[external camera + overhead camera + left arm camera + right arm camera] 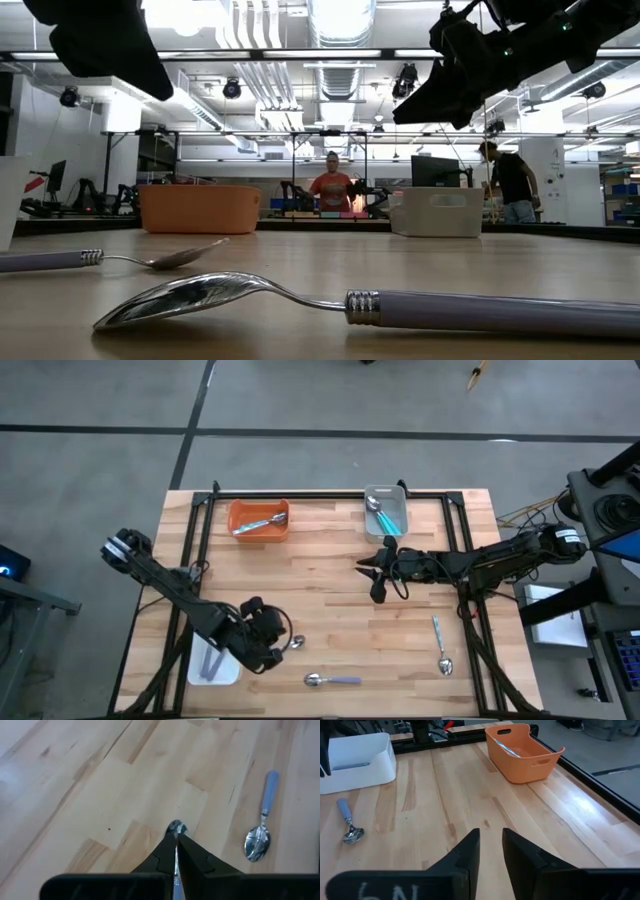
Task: Sort silverware by color (type)
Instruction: Put the left purple spoon into the white bin
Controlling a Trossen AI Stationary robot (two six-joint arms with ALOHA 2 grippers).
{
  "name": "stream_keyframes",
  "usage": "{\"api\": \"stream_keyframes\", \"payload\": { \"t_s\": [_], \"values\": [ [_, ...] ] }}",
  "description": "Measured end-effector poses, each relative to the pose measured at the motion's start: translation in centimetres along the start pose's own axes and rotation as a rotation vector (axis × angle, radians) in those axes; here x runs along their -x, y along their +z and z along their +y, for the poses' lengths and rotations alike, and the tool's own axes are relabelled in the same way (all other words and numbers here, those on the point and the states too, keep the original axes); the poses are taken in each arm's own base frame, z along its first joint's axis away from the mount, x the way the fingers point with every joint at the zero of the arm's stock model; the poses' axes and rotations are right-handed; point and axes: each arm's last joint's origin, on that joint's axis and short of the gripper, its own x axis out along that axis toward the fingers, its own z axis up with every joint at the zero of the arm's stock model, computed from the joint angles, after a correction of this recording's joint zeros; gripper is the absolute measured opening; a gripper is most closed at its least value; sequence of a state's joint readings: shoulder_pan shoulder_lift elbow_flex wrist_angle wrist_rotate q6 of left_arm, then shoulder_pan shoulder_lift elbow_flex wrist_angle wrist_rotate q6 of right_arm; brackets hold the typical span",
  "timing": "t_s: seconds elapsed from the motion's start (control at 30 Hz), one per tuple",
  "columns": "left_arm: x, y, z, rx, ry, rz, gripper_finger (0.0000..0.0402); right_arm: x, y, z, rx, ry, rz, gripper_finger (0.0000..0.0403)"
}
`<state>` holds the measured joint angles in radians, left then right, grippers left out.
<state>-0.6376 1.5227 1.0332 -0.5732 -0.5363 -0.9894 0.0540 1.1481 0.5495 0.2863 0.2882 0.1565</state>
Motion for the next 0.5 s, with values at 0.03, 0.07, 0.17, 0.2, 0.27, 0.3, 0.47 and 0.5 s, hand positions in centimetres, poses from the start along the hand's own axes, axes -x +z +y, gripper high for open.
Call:
{"api": "stream_keyframes", "payload": {
  "t_s": [0.03,0.07,0.17,0.2,0.27,0.3,0.47,0.5],
  "values": [
    [0.1,0.1,0.0,0.002,-0.002,-0.004,0.0000,0.0,0.0,0.0,0.000,0.000,0.000,0.0072],
    [0.2,0.1,0.0,0.004,-0.003,-0.006,0.0000,0.0,0.0,0.0,0.000,0.000,-0.001,0.0071],
    [0.3,0.2,0.0,-0.010,-0.010,-0.005,0.0000,0.0,0.0,0.0,0.000,0.000,-0.001,0.0069],
    [0.2,0.1,-0.1,-0.032,-0.018,0.003,0.0000,0.0,0.0,0.0,0.000,0.000,-0.001,0.0068],
    [-0.1,-0.4,-0.6,-0.087,-0.057,0.036,0.0000,0.0,0.0,0.0,0.000,0.000,-0.001,0.0068],
    [-0.4,-0.7,-0.9,-0.113,-0.074,0.048,0.0000,0.0,0.0,0.0,0.000,0.000,-0.001,0.0068],
    [-2.6,-2.2,-1.6,-0.156,-0.051,0.103,0.0002,0.0,0.0,0.0,0.000,0.000,-0.001,0.0068],
    [-3.1,-2.6,-1.7,-0.155,-0.040,0.118,0.0005,0.0,0.0,0.0,0.000,0.000,-0.001,0.0068]
  ]
}}
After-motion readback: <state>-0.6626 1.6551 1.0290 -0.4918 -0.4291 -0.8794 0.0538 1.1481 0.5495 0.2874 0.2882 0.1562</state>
